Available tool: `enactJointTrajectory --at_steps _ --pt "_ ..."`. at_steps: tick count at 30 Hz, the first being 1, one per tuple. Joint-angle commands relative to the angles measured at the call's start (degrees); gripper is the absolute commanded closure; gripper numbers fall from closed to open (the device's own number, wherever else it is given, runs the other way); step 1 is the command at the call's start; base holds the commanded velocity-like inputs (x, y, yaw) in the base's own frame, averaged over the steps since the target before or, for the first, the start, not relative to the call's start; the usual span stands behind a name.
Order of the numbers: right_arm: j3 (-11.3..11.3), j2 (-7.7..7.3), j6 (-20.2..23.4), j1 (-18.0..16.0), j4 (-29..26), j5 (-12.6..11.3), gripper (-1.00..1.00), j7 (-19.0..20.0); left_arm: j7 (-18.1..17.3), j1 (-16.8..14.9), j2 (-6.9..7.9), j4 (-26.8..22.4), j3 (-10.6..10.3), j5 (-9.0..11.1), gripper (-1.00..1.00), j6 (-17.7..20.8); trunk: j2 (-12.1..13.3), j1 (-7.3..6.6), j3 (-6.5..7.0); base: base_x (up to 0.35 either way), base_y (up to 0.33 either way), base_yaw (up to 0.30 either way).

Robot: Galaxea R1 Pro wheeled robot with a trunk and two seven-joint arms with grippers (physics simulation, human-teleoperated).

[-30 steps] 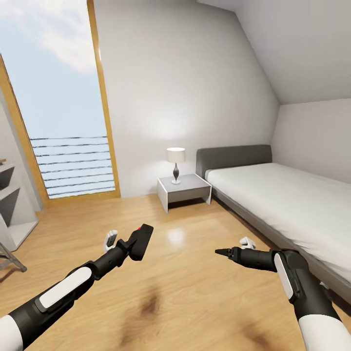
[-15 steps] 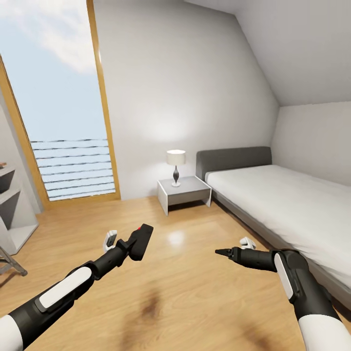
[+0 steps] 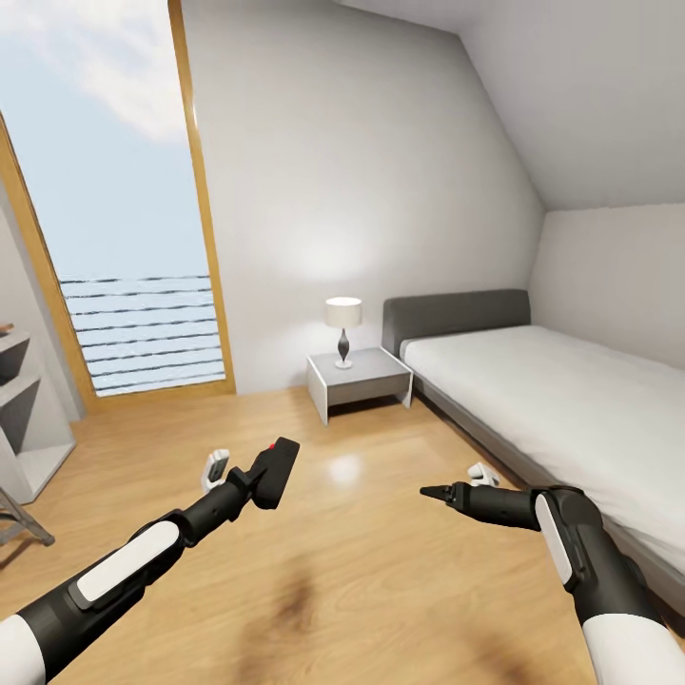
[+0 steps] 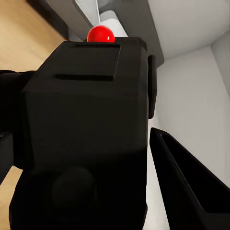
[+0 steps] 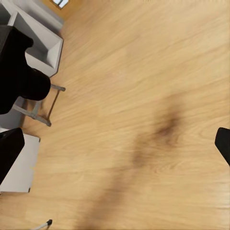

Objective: Attach the digital camera to the camera tripod in the bedroom.

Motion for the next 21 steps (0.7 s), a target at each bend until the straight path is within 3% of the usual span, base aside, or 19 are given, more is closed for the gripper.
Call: enactJointTrajectory --at_steps 1,21 --pt "-0.1 0.0 0.4 0.0 0.0 -0.3 -1.0 0.0 -0.3 -0.1 0.05 0.0 -0.2 0.5 1.0 0.0 0.4 -0.24 0.12 0.0 0.0 0.0" --pt "0.0 0.0 0.4 0.0 0.1 -0.4 -1.0 0.0 -0.3 -0.1 -0.68 0.0 -0.1 0.5 1.0 0.0 8.4 -4.63 3.71 0.0 0.0 0.0"
